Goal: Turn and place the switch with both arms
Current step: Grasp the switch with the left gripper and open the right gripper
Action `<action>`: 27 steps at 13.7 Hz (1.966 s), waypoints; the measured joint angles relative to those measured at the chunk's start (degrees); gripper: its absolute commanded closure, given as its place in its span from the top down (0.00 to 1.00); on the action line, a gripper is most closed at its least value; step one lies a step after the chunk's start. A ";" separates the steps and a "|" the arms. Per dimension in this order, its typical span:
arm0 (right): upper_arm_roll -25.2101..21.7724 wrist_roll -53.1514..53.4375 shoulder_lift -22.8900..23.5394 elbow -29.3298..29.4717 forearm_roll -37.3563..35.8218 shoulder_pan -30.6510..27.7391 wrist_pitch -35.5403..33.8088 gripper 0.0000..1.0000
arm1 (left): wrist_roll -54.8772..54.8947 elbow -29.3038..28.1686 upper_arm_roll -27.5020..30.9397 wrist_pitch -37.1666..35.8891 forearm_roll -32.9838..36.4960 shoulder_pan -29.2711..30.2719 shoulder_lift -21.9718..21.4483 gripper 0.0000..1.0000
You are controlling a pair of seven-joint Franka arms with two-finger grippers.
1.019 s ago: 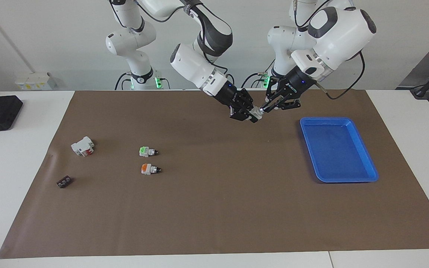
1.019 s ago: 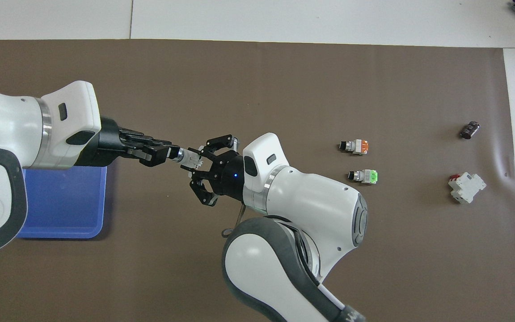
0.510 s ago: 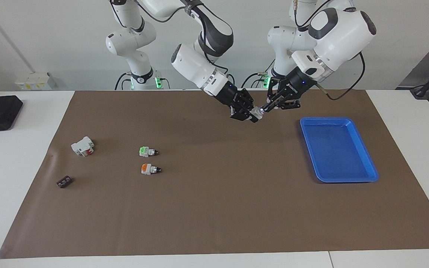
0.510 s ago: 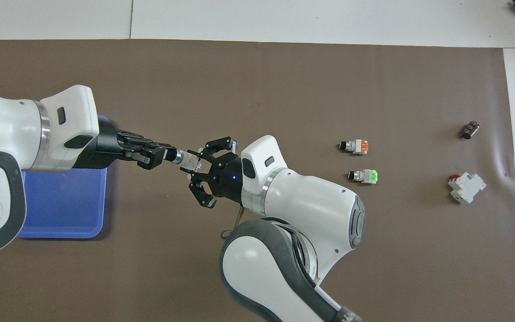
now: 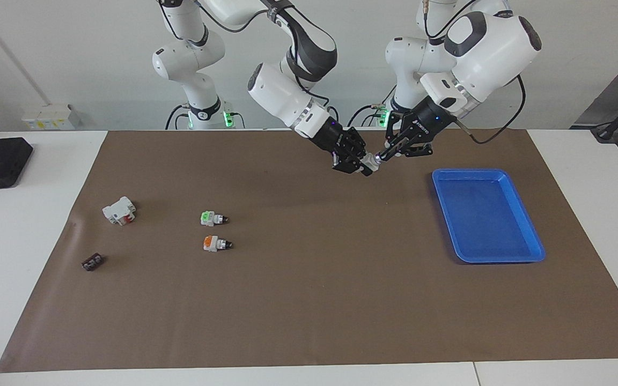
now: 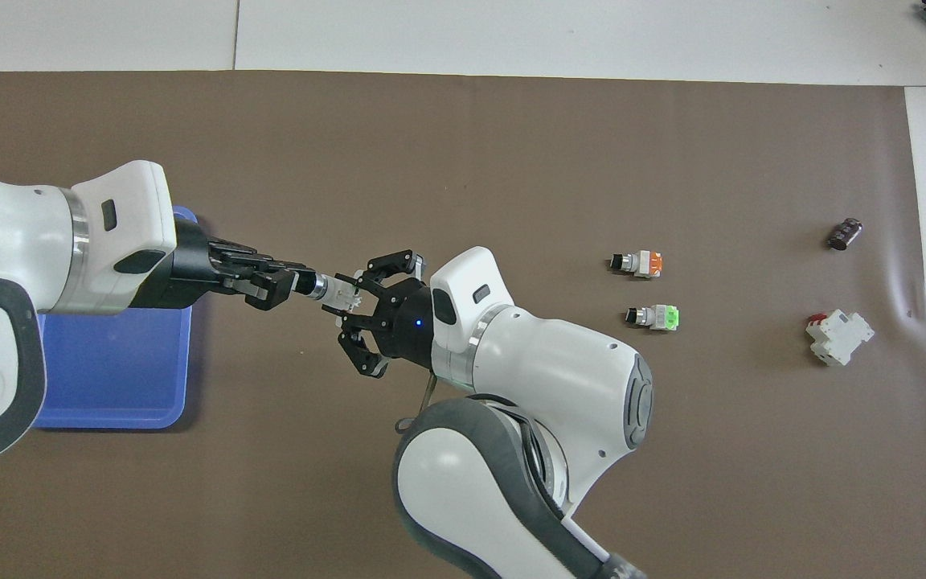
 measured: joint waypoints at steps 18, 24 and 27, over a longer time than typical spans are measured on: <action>0.14 0.01 -0.02 -0.34 0.00 0.20 0.00 0.00 | -27.34 -1.45 0.29 0.22 0.12 0.04 -0.75 0.00; 0.14 0.01 -0.06 -0.43 0.00 0.20 0.00 0.00 | -44.31 -1.55 0.35 0.12 0.27 0.05 -0.75 0.00; 0.13 0.01 -0.10 -0.45 0.00 0.18 0.00 0.00 | -52.68 -1.56 0.36 0.08 0.34 0.05 -0.75 0.00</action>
